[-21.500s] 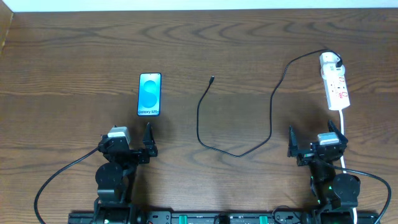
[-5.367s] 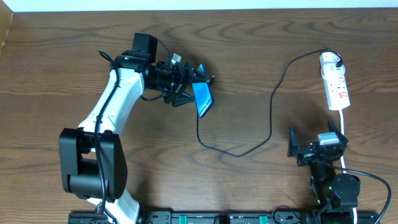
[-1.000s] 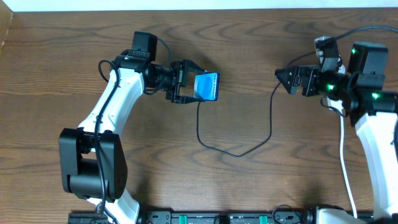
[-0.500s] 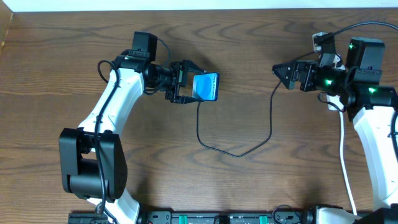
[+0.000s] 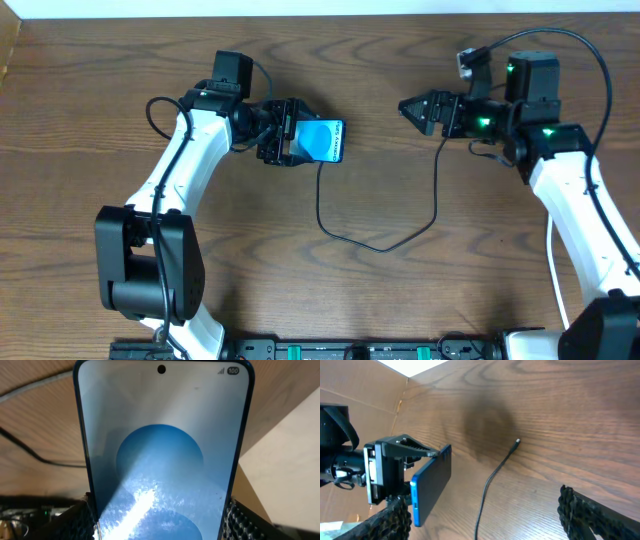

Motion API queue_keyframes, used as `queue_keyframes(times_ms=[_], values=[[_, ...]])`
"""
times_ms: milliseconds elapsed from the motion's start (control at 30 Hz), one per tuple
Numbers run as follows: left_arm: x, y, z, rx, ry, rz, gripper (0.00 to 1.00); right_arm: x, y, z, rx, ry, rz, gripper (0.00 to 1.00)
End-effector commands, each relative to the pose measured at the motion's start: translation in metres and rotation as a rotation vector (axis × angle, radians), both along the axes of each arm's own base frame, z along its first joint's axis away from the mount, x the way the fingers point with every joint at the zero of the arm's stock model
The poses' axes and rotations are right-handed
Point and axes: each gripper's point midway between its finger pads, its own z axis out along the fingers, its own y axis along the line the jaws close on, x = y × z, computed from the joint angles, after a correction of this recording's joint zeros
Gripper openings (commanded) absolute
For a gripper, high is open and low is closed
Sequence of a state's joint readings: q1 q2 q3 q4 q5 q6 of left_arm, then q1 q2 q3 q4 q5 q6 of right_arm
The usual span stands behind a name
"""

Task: Plug charger to phone and switch on socket
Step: 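Grasp the phone's right edge with the right gripper beside the left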

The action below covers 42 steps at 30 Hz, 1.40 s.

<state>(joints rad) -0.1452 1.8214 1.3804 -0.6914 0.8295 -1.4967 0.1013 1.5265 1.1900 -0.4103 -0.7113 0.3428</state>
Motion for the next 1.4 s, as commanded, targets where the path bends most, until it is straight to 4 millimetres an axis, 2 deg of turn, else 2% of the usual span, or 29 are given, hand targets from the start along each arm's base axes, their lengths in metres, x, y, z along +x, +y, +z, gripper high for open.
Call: queue_keyframes(times_ms=[0, 167, 400, 467, 633, 967, 1367], values=[[0.007, 0.009, 0.000, 0.065, -0.027, 0.033, 0.72, 0.002, 0.018, 0.002, 0.040, 0.027, 0.018, 0.92], [0.010, 0.015, -0.005, 0.115, -0.035, 0.052, 0.72, 0.004, 0.047, -0.010, 0.063, 0.050, 0.061, 0.92], [0.011, 0.020, -0.008, 0.144, -0.038, 0.062, 0.72, 0.005, 0.091, -0.024, 0.093, 0.042, 0.134, 0.81], [0.011, 0.020, -0.009, 0.145, -0.038, 0.060, 0.72, 0.002, 0.109, -0.027, 0.096, 0.025, 0.173, 0.77], [0.010, 0.019, -0.008, 0.142, -0.037, 0.059, 0.72, -0.004, 0.134, -0.036, 0.089, 0.013, 0.219, 0.69], [0.010, 0.019, -0.008, 0.142, -0.037, 0.059, 0.72, -0.019, 0.163, -0.055, 0.032, 0.024, 0.243, 0.61], [0.010, 0.019, -0.008, 0.142, -0.040, 0.056, 0.72, -0.018, 0.180, -0.078, 0.006, 0.038, 0.231, 0.48]])
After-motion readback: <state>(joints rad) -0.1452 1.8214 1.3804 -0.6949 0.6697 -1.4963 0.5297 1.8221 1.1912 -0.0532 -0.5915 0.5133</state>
